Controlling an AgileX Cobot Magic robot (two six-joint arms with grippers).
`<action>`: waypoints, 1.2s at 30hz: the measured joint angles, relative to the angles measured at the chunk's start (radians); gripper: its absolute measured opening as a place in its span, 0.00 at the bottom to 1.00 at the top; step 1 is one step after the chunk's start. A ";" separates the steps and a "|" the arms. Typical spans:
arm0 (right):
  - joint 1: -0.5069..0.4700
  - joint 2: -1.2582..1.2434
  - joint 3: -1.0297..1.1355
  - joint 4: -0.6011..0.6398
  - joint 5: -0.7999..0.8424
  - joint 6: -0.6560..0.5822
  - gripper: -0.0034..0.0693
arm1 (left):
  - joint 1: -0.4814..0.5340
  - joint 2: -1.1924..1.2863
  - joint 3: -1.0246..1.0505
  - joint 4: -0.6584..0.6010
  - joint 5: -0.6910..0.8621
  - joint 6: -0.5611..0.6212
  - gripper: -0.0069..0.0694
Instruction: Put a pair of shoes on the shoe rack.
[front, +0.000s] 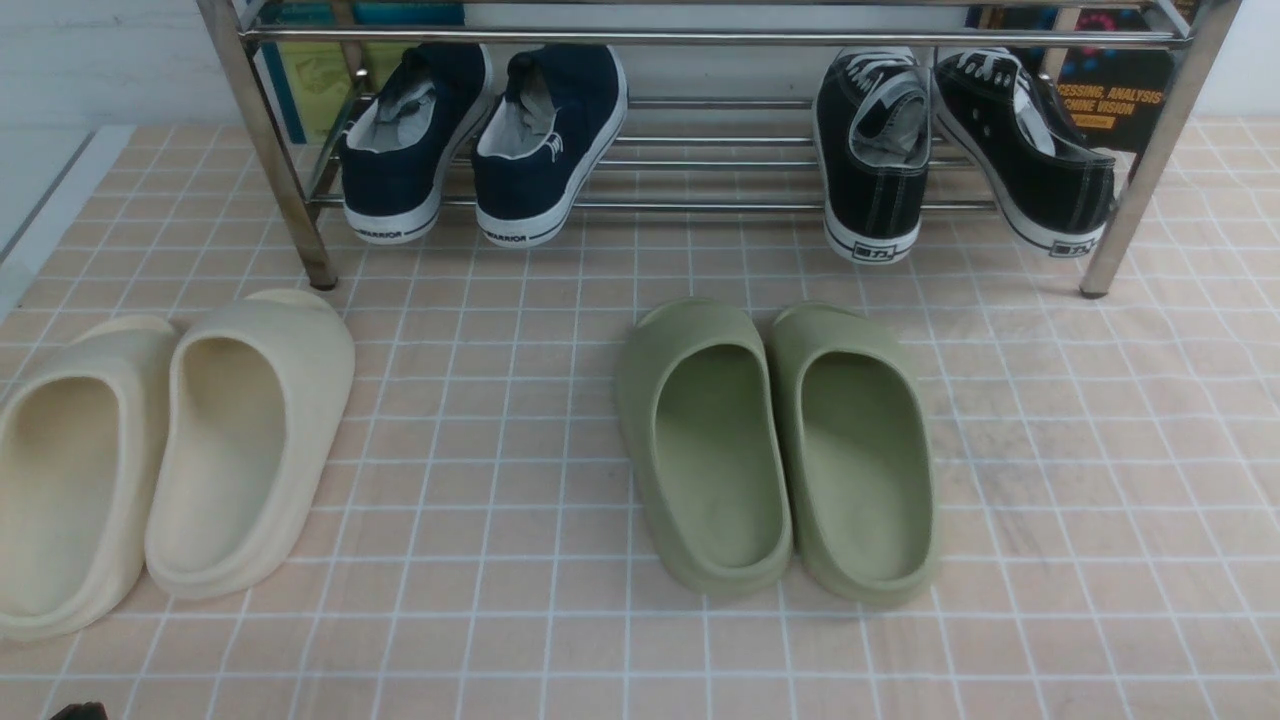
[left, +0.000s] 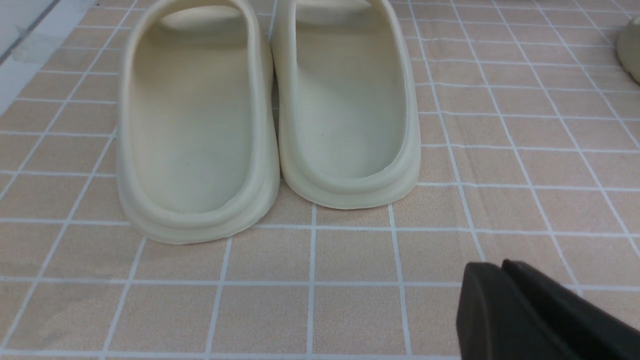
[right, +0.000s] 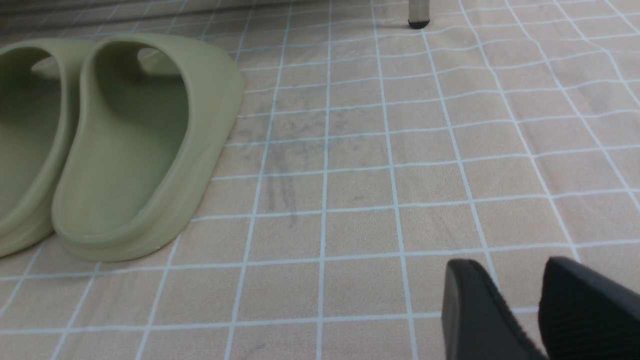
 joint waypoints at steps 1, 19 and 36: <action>0.000 0.000 0.000 0.000 0.000 0.000 0.38 | 0.000 0.000 0.000 0.000 0.000 0.000 0.17; 0.000 0.000 0.000 0.000 0.000 0.000 0.38 | 0.000 0.000 0.000 0.000 0.000 0.000 0.18; 0.000 0.000 0.000 0.000 0.000 0.000 0.38 | 0.000 0.000 0.000 -0.001 0.000 0.000 0.19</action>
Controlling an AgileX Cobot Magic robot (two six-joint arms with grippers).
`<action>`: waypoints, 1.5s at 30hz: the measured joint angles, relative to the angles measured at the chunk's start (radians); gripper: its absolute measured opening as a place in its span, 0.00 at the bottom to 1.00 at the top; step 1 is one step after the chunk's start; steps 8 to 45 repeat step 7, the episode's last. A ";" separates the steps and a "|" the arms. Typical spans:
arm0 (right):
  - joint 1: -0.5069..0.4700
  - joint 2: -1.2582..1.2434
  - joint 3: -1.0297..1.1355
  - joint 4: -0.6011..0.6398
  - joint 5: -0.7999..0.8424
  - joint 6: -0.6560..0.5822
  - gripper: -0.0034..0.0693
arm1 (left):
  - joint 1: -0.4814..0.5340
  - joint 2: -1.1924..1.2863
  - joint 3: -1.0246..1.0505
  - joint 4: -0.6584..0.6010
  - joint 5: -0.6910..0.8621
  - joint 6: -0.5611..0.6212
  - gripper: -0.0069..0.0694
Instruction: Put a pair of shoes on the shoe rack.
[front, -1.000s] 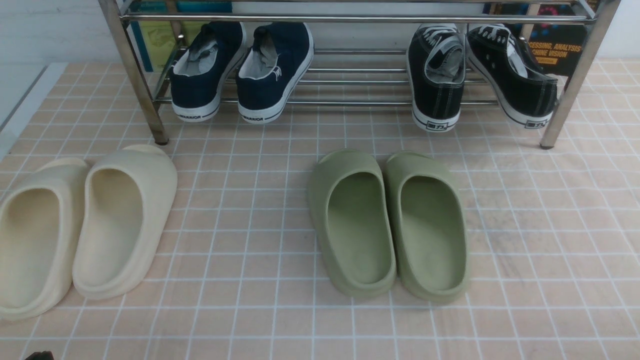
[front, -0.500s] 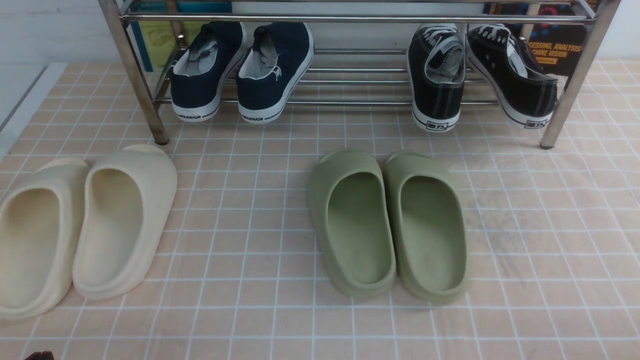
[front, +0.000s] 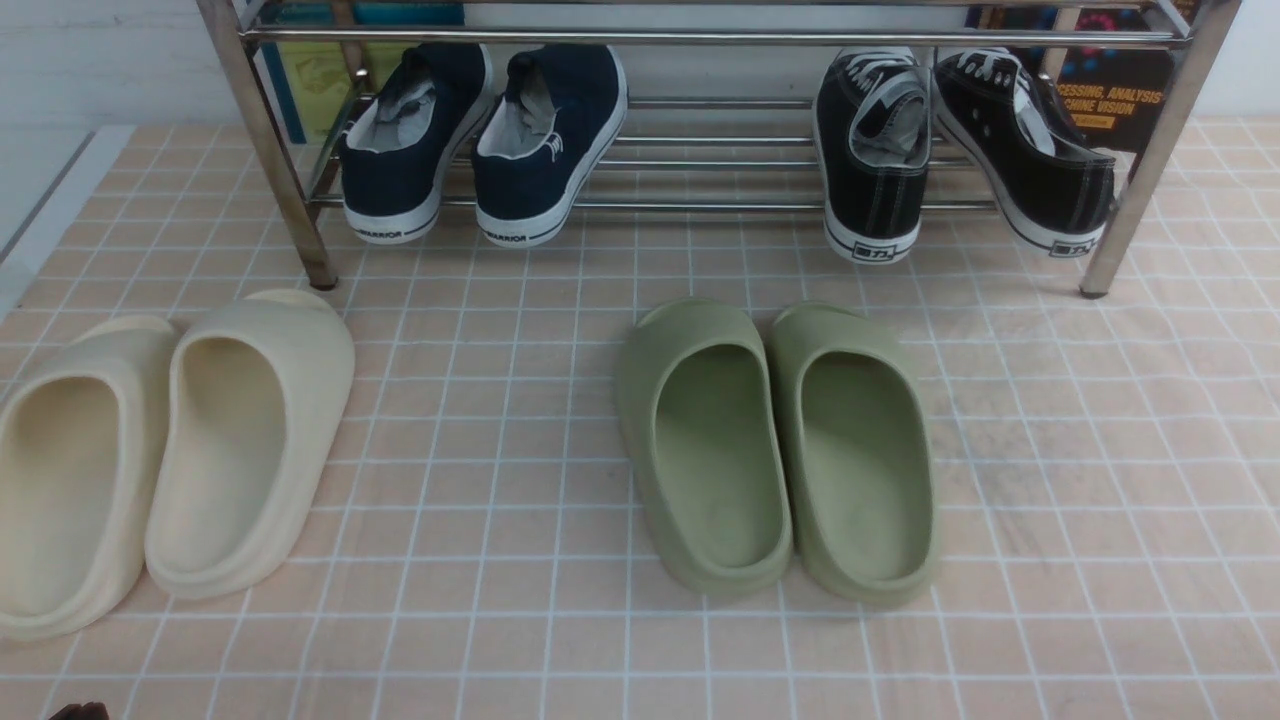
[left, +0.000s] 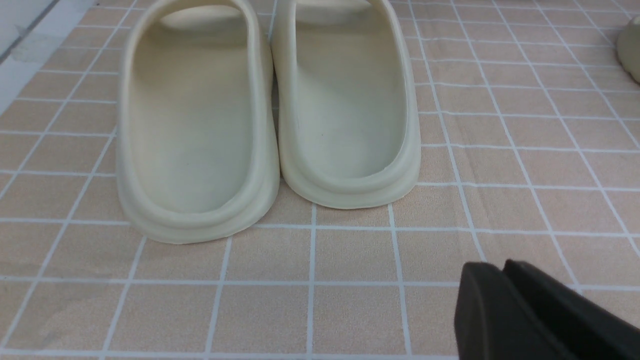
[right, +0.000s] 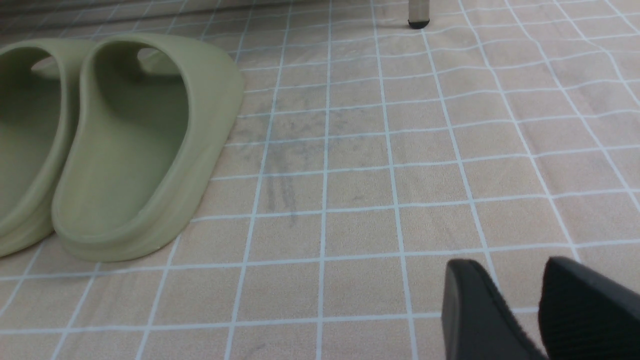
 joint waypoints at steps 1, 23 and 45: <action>0.000 0.000 0.000 0.000 0.000 0.000 0.38 | 0.000 0.000 0.000 0.000 0.000 0.000 0.20; 0.000 0.000 0.000 0.000 0.000 0.000 0.38 | 0.000 0.000 0.000 -0.001 0.000 0.000 0.20; 0.000 0.000 0.000 0.000 0.000 0.000 0.38 | 0.000 0.000 0.000 -0.001 0.000 0.000 0.20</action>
